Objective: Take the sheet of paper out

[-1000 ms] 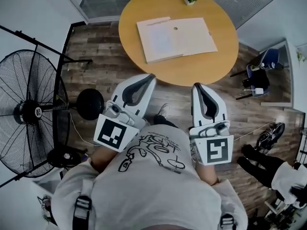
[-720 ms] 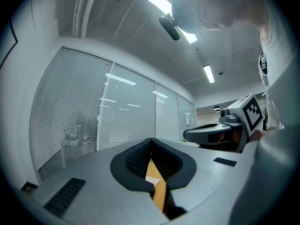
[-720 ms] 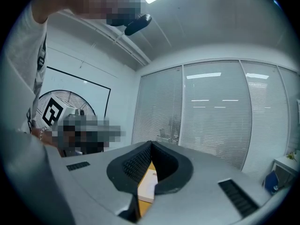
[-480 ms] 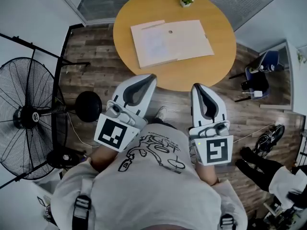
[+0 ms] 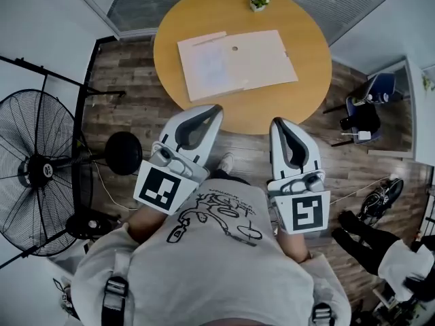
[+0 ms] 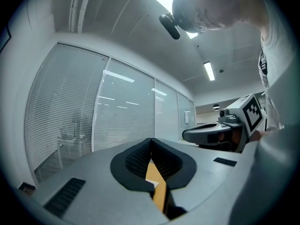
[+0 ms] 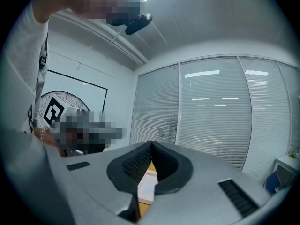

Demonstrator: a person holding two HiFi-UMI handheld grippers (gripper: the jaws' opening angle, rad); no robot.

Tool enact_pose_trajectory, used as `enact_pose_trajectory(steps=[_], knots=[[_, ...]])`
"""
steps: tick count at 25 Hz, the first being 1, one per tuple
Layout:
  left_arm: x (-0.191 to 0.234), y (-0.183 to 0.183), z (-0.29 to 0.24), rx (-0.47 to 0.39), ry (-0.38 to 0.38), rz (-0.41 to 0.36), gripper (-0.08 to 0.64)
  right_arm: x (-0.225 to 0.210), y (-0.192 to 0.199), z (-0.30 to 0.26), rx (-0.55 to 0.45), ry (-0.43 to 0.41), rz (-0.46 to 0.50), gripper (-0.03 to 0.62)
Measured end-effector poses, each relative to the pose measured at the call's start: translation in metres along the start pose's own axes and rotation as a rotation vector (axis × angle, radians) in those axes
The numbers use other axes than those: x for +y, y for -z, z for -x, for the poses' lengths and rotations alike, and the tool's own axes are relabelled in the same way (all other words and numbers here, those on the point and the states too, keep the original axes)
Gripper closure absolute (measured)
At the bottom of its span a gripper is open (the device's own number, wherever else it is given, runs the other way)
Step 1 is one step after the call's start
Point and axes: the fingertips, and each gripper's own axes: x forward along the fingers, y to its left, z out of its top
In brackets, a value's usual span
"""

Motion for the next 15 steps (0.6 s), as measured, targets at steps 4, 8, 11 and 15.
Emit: enact_pose_trajectory(steps=[4, 8, 11, 15], knots=[[-0.004, 0.002, -0.017, 0.001, 0.0, 0.002, 0.538, -0.017, 0.003, -0.002, 0.01, -0.001, 0.003, 0.584], [-0.008, 0.004, -0.031, -0.004, -0.007, 0.005, 0.538, -0.032, 0.007, -0.003, 0.012, -0.005, 0.005, 0.584], [-0.011, 0.006, -0.038, -0.003, -0.009, 0.009, 0.54, -0.04, 0.009, -0.003, 0.006, -0.014, 0.002, 0.584], [-0.015, 0.012, -0.047, 0.012, -0.006, 0.012, 0.538, -0.049, 0.012, -0.003, 0.004, -0.017, -0.002, 0.584]])
